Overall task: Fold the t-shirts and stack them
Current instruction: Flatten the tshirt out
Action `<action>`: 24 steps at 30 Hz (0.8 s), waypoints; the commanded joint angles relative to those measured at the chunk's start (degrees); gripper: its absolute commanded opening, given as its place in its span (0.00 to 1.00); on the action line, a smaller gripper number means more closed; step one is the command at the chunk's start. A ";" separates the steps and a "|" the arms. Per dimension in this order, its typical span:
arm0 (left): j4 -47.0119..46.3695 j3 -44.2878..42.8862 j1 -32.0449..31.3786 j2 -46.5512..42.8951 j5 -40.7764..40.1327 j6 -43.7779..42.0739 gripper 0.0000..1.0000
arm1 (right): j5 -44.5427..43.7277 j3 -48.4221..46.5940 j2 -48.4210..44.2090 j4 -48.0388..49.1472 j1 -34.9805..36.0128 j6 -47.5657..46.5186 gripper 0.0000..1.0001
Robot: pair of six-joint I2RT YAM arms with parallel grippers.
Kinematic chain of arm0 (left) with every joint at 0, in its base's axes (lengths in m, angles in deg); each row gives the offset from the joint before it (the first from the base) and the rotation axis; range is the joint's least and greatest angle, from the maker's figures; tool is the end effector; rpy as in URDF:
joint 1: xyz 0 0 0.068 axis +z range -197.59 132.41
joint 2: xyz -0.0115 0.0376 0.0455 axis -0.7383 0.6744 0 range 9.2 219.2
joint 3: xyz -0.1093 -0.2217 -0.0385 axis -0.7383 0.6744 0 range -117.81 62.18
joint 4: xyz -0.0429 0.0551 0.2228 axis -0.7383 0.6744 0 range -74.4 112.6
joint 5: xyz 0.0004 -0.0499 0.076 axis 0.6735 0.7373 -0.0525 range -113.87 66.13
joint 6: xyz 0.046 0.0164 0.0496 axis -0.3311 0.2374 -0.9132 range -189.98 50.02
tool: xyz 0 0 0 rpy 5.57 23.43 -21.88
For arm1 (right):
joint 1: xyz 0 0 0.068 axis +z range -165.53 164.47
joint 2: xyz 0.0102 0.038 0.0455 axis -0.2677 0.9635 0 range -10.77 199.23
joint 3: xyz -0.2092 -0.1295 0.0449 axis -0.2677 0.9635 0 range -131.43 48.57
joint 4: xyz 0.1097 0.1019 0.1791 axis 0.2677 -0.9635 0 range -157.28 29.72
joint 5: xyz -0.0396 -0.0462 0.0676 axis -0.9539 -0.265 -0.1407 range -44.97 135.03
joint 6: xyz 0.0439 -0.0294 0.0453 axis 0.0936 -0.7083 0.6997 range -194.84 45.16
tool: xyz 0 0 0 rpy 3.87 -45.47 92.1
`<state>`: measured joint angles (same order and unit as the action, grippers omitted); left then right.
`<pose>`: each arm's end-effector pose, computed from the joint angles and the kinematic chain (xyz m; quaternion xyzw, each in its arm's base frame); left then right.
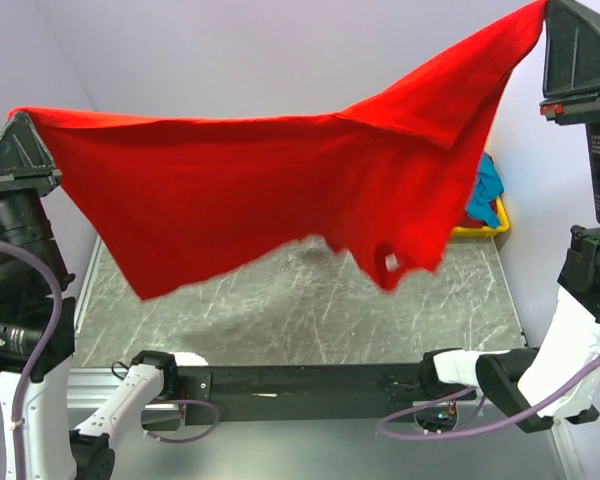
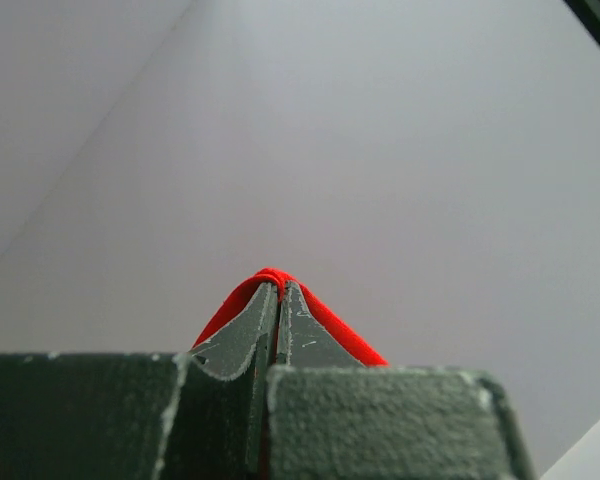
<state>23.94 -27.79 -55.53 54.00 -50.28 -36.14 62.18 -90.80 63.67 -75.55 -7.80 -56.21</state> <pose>0.0609 0.0169 0.5524 -0.2967 0.3787 -0.2150 0.8499 0.0721 0.0266 0.6629 -0.1070 0.3526 0.2617 0.8920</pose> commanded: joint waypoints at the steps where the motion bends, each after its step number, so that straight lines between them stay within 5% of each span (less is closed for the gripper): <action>1: 2.29 1.37 0.30 3.00 -2.06 1.13 0.01 | -1.94 0.59 4.04 3.84 -0.34 -0.08 0.00; 11: -1.21 11.66 2.66 22.24 0.38 0.43 0.01 | -7.12 6.83 23.19 3.49 -0.87 -4.22 0.00; 16: 1.12 4.66 7.77 43.67 12.96 2.02 0.01 | -13.27 7.28 36.99 0.95 -1.05 -3.43 0.00; 18: 5.35 -4.18 7.77 51.06 14.45 1.49 0.16 | -14.77 4.22 43.30 -2.64 -1.05 -2.82 0.00; 19: 9.55 -7.46 7.77 57.88 16.11 1.49 0.43 | -15.12 3.41 45.08 -3.62 -1.05 -2.64 0.05; 20: 12.20 -10.72 7.77 60.82 17.00 1.49 0.56 | -15.13 2.71 46.49 -4.59 -0.96 -2.38 0.17; 21: 14.23 -16.75 7.77 65.46 17.97 1.83 0.72 | -14.78 1.92 48.50 -6.51 -1.05 -1.68 0.63; 22: 17.73 -19.16 7.77 67.07 19.37 2.10 0.77 | -13.99 2.08 48.96 -7.14 -1.05 -1.41 0.83; 24: 19.08 -22.16 7.77 68.67 19.73 2.89 0.87 | -13.02 4.26 48.27 -8.63 -0.87 -1.14 0.89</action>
<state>37.30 -42.43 -47.58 124.38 -34.56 -34.06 49.55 -83.78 118.16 -84.16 -8.43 -58.15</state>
